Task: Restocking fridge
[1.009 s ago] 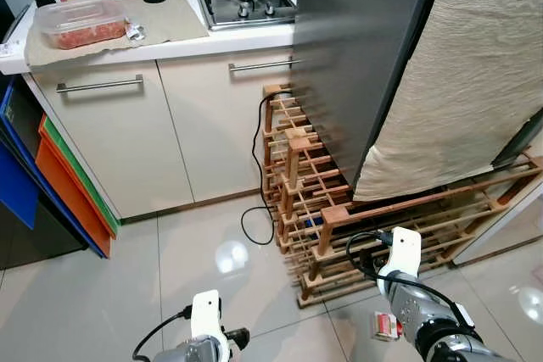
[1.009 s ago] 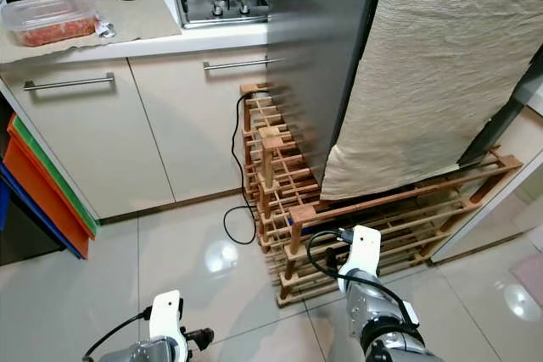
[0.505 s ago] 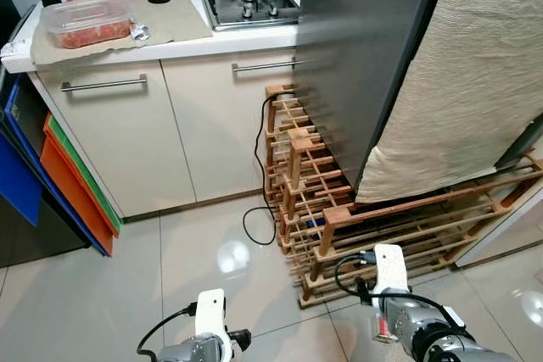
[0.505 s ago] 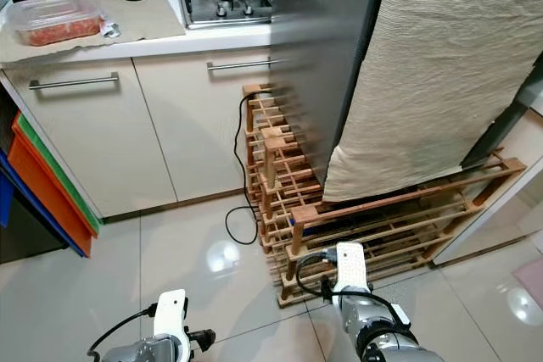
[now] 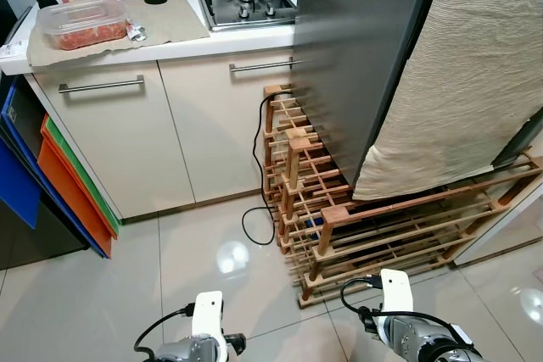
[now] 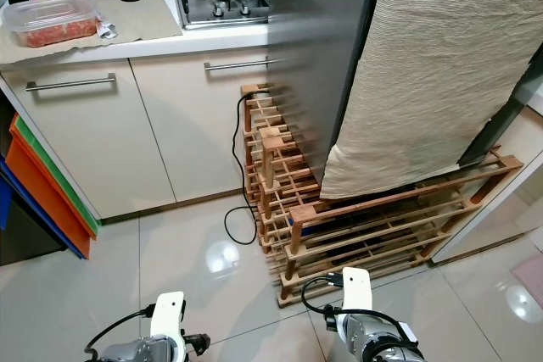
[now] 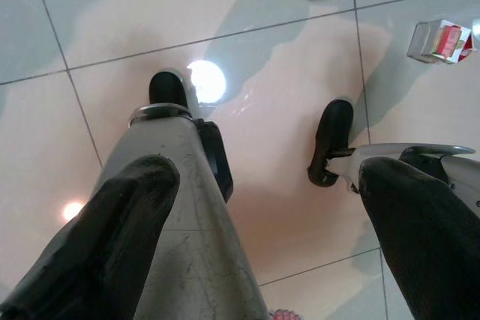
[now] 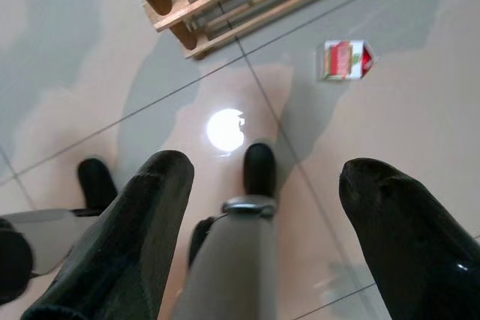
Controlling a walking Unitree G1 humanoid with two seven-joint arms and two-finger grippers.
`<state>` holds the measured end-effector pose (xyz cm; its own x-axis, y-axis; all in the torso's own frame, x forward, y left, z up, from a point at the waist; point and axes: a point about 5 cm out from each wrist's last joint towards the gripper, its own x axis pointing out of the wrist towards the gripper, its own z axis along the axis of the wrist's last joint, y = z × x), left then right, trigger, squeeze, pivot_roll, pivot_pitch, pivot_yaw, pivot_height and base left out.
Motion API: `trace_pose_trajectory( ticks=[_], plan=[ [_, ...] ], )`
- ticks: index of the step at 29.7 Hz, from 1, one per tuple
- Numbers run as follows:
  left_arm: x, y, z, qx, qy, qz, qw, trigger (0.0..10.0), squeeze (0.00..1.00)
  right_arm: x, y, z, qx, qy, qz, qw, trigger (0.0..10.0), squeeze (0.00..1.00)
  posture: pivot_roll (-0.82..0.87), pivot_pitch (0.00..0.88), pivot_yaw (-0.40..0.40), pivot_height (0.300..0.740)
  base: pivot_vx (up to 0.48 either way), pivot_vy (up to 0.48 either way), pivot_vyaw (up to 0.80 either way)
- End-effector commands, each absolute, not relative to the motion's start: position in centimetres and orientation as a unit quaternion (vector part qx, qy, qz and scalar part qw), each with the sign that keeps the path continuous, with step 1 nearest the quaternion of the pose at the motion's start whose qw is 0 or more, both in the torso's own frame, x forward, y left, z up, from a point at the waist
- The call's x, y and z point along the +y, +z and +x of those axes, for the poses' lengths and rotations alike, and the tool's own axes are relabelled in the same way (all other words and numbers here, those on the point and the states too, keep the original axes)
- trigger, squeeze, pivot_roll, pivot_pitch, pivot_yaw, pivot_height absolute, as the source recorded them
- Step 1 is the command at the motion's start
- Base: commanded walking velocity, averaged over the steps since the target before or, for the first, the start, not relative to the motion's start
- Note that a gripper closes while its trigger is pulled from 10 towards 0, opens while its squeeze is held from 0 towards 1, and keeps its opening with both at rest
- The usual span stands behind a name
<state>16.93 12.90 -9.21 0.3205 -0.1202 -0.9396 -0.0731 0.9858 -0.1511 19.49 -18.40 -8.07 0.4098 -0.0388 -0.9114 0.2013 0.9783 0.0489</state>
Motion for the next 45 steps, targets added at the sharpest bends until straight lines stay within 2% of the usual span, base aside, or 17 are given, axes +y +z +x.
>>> trace_pose_trajectory(
  ticks=[1,10,13,15,19,24,45],
  plan=[
    [14.0,-6.8,22.2,0.528,-0.015,-0.004,0.849,10.0,0.0,-18.7,-8.0,19.6,0.536,-0.085,0.096,0.834,10.0,0.0,0.05,0.0,-0.004,0.74,0.0,0.0,0.0],
    [14.6,-7.0,21.8,0.533,0.031,-0.051,0.844,10.0,0.0,-18.7,-7.9,19.7,0.531,-0.121,0.153,0.825,10.0,0.0,0.06,0.0,-0.006,0.74,0.0,0.0,0.0],
    [15.2,-7.2,21.3,0.553,0.084,-0.08,0.825,10.0,0.0,-18.7,-7.9,19.8,0.524,-0.15,0.2,0.814,10.0,0.0,0.06,0.0,-0.001,0.74,0.0,0.0,0.0],
    [14.8,-7.1,21.6,0.547,0.074,-0.083,0.829,10.0,0.0,-18.6,-7.9,19.7,0.524,-0.162,0.213,0.808,10.0,0.0,0.06,0.0,0.005,0.74,0.0,0.0,0.0],
    [14.9,-6.9,22.0,0.531,0.052,-0.058,0.844,10.0,0.0,-18.6,-8.0,19.4,0.531,-0.159,0.203,0.807,10.0,0.0,0.06,0.0,0.004,0.74,0.0,0.0,0.0],
    [15.0,-6.7,22.4,0.511,0.038,-0.047,0.858,10.0,0.0,-18.7,-8.0,19.5,0.529,-0.133,0.164,0.822,10.0,0.0,0.05,0.0,0.0,0.74,0.0,0.0,0.0],
    [15.1,-6.9,22.0,0.516,0.031,-0.037,0.855,10.0,0.0,-18.9,-7.9,19.6,0.531,-0.133,0.159,0.822,10.0,0.0,0.04,0.0,0.0,0.74,0.0,0.0,0.0]
  ],
)
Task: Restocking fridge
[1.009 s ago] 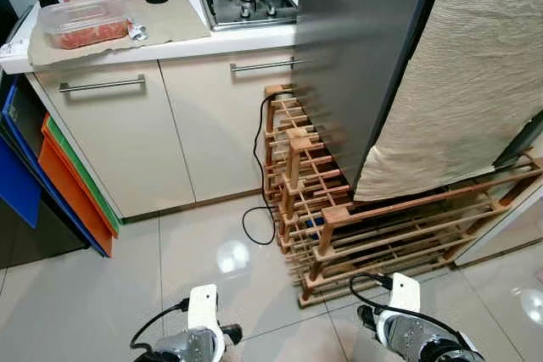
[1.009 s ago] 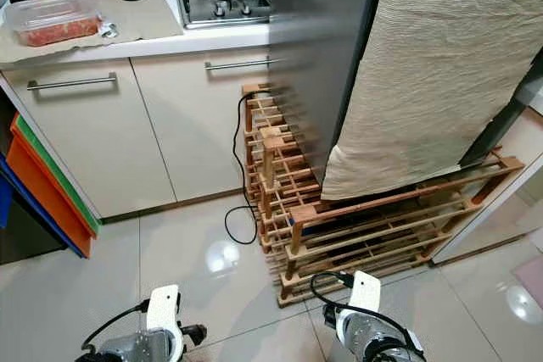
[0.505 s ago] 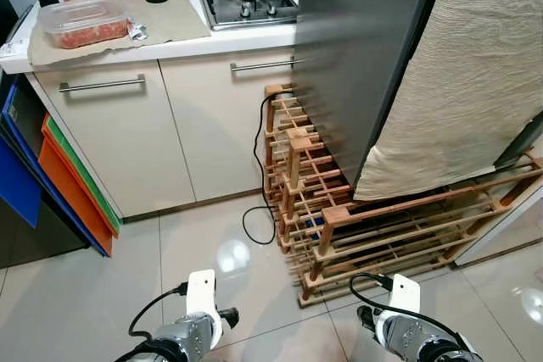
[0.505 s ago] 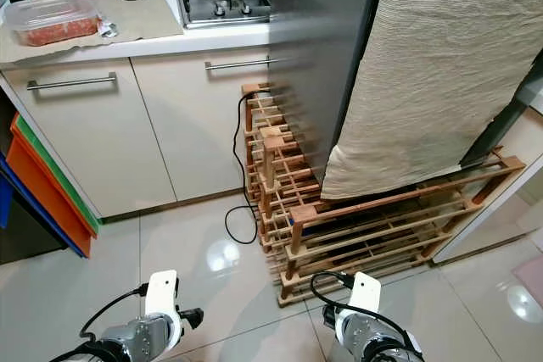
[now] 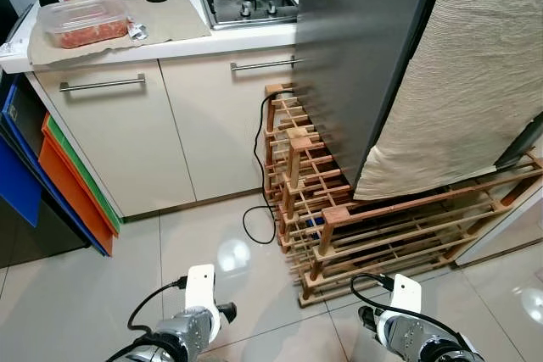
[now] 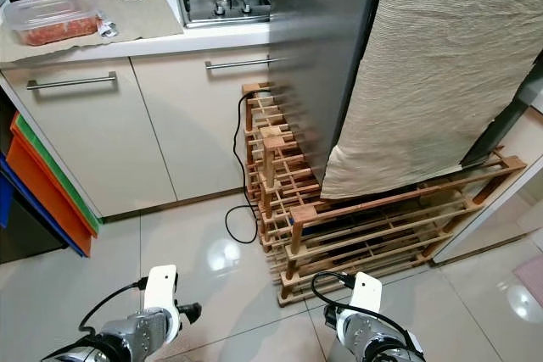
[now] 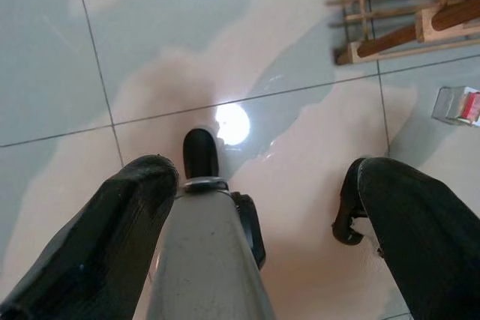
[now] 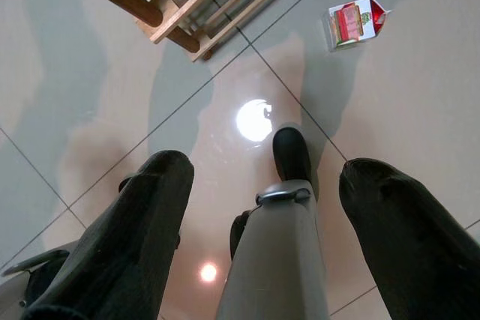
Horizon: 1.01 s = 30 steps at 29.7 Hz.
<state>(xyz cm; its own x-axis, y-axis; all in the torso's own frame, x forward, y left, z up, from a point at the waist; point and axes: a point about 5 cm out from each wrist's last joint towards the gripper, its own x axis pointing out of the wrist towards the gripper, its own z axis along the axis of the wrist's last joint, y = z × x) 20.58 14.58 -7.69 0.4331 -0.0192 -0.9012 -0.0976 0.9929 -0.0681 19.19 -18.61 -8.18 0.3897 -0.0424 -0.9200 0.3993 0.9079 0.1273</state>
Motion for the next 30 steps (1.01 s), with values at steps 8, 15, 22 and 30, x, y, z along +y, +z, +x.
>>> trace_pose_trajectory(
  ticks=[8,15,22,30],
  plan=[
    [15.1,-6.9,22.0,0.516,0.031,-0.037,0.855,10.0,0.0,-18.9,-7.9,19.6,0.531,-0.133,0.159,0.822,10.0,0.0,0.04,0.0,0.0,0.74,0.0,0.0,0.0],
    [14.9,-7.0,21.8,0.515,0.018,-0.026,0.857,10.0,0.0,-19.5,-7.4,20.4,0.528,-0.128,0.144,0.827,10.0,0.0,0.07,0.0,-0.006,0.74,0.0,0.0,0.0],
    [14.7,-7.2,21.6,0.514,-0.002,-0.006,0.858,10.0,0.0,-20.2,-7.0,20.9,0.527,-0.121,0.122,0.832,10.0,0.0,0.06,0.0,-0.008,0.74,0.0,0.0,0.0],
    [14.7,-7.3,21.5,0.514,-0.007,0.002,0.857,10.0,0.0,-20.2,-7.0,20.9,0.529,-0.114,0.112,0.833,10.0,0.0,0.06,0.0,-0.013,0.74,0.0,0.0,0.0]
  ],
)
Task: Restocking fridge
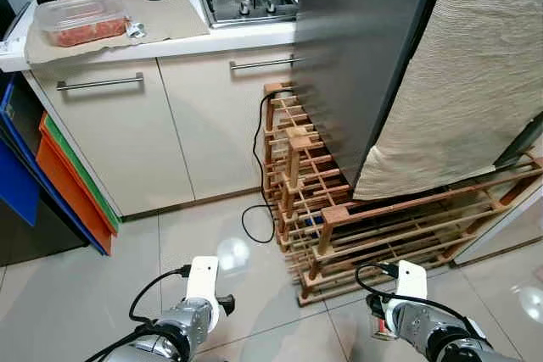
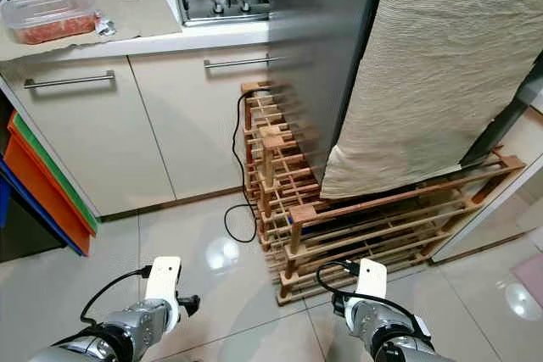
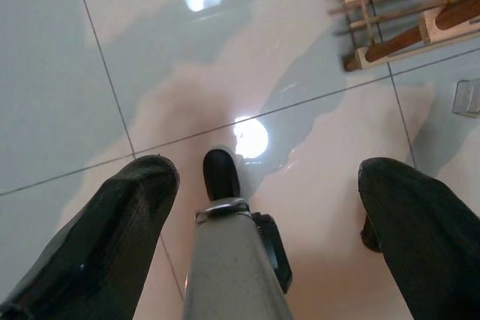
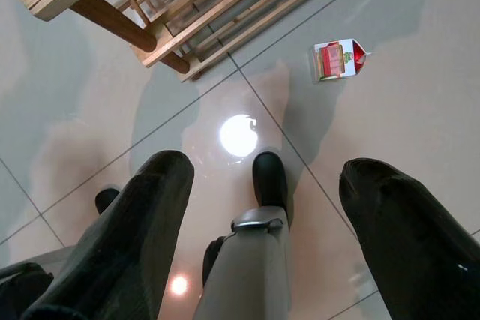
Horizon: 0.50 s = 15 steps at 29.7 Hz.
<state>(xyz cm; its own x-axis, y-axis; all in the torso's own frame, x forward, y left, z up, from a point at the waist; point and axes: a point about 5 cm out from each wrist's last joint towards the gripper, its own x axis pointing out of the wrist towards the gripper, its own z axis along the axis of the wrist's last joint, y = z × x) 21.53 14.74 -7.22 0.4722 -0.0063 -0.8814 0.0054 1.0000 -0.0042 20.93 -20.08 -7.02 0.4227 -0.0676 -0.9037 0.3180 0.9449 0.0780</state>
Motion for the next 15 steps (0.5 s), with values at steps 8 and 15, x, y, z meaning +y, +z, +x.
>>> trace_pose_trajectory(
  ticks=[8,15],
  plan=[
    [14.78,-7.22,21.54,0.514,-0.009,0.006,0.858,10.0,0.0,-20.19,-7.02,20.88,0.53,-0.113,0.112,0.833,10.0,0.0,0.06,0.0,-0.01,0.74,0.0,0.0,0.0],
    [14.79,-7.17,21.63,0.512,-0.01,0.009,0.859,10.0,0.0,-20.19,-6.99,20.92,0.53,-0.111,0.11,0.833,10.0,0.0,0.06,0.0,-0.01,0.74,0.0,0.0,0.0]
  ],
)
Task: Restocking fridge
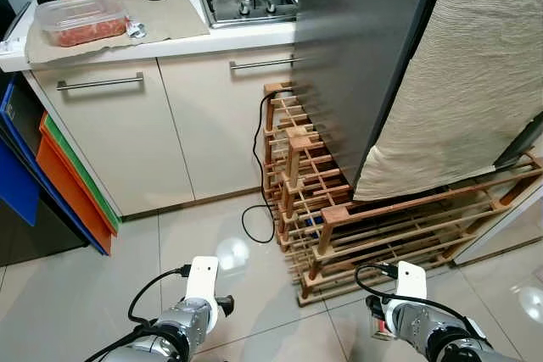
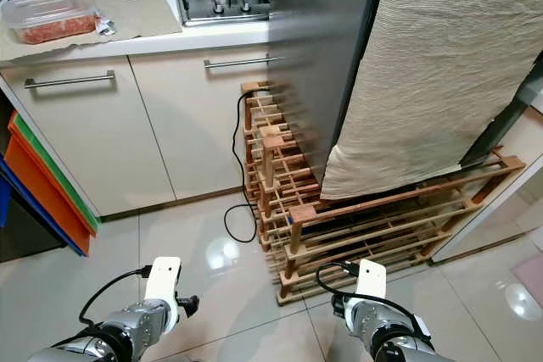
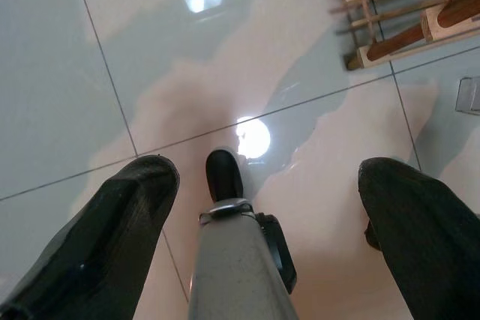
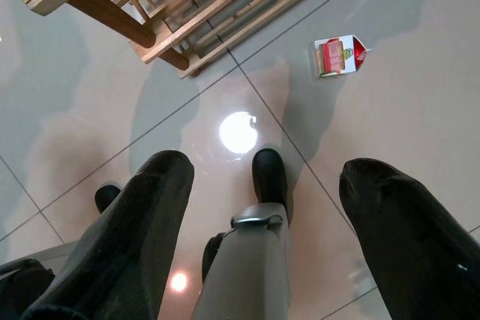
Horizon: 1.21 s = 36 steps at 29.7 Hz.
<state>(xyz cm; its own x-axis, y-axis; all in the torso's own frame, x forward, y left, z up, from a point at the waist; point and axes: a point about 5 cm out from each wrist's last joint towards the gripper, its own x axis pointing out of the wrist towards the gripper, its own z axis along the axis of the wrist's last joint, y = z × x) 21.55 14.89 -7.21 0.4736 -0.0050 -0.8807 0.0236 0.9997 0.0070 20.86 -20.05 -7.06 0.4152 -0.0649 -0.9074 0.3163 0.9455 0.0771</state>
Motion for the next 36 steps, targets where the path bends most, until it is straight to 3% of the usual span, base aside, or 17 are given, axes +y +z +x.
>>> trace_pose_trajectory(
  ticks=[1,36],
  plan=[
    [14.79,-7.17,21.63,0.512,-0.01,0.009,0.859,10.0,0.0,-20.19,-6.99,20.92,0.53,-0.111,0.11,0.833,10.0,0.0,0.06,0.0,-0.01,0.74,0.0,0.0,0.0],
    [14.46,-7.27,21.48,0.51,-0.025,0.028,0.859,10.0,0.0,-20.4,-6.99,20.87,0.529,-0.117,0.104,0.834,10.0,0.0,0.07,0.0,-0.025,0.74,0.0,0.0,0.0]
  ],
)
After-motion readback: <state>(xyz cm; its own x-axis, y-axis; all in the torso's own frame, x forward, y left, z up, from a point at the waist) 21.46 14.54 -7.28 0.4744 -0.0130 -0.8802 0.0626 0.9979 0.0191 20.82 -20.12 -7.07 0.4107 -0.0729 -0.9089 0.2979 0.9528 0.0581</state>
